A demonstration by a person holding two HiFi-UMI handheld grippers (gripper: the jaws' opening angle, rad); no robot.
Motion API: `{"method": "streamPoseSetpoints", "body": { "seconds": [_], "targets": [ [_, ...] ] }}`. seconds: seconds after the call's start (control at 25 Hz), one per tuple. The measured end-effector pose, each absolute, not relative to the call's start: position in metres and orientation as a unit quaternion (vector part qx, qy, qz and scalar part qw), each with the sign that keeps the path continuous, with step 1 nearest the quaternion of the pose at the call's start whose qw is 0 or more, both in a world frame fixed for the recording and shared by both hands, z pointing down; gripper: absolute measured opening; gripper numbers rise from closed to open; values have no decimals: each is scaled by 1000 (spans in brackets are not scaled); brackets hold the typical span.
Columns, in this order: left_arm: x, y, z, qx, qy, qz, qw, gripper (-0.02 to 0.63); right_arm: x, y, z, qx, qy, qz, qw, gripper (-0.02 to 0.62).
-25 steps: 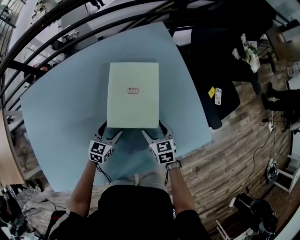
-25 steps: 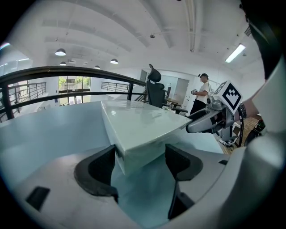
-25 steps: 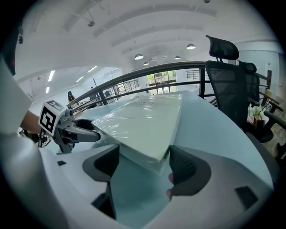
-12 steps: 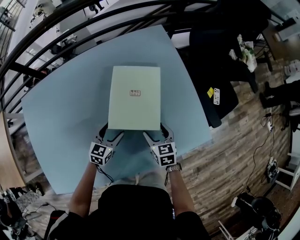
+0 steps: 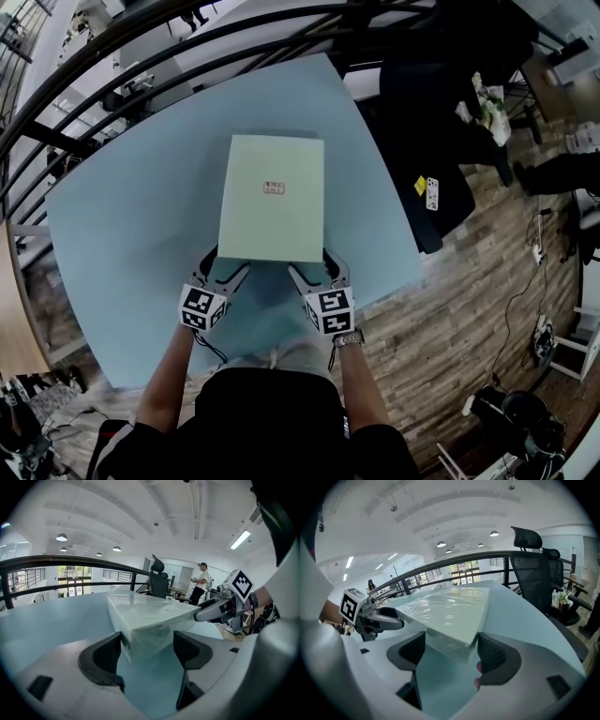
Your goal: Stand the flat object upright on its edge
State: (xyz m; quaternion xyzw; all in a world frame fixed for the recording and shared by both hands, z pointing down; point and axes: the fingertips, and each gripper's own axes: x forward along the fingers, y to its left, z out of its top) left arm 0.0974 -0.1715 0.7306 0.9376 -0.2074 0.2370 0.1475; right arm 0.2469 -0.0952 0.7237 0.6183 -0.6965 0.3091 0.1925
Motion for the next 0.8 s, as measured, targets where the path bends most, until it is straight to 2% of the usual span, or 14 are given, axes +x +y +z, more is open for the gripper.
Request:
{"method": "streamPoseSetpoints", "body": {
  "seconds": [0.8],
  "targets": [
    [91, -155, 705, 945, -201, 219, 135, 333, 239, -74, 697, 632, -697, 289, 176, 327]
  ]
}}
